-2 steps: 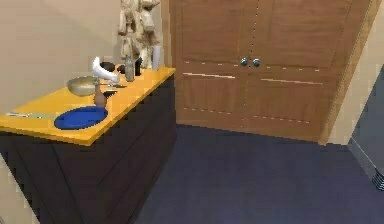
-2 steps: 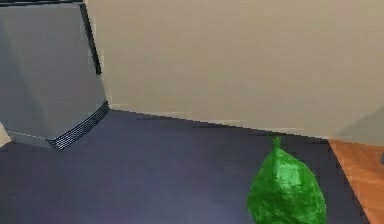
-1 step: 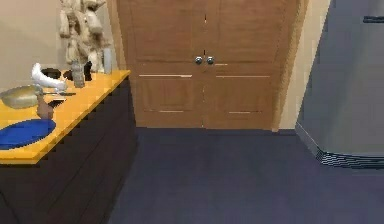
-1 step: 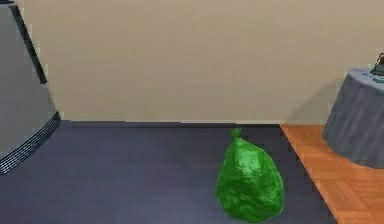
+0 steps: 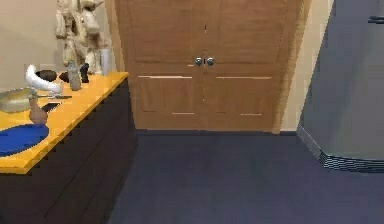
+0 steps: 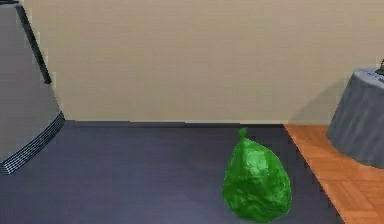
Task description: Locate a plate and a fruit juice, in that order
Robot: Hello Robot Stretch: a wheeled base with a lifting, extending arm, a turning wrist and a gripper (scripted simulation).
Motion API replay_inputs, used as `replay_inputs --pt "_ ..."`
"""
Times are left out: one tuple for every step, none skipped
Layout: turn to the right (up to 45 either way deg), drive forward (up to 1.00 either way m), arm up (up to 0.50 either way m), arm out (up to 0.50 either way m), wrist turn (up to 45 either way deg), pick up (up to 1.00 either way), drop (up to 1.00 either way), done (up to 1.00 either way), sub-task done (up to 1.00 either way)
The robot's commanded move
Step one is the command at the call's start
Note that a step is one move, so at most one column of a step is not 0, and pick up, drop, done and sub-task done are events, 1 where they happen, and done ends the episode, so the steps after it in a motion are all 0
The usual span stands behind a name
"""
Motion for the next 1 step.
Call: replay_inputs --pt "-42.0 0.00 0.00 0.00 0.0 0.00 0.00 0.00 0.00"
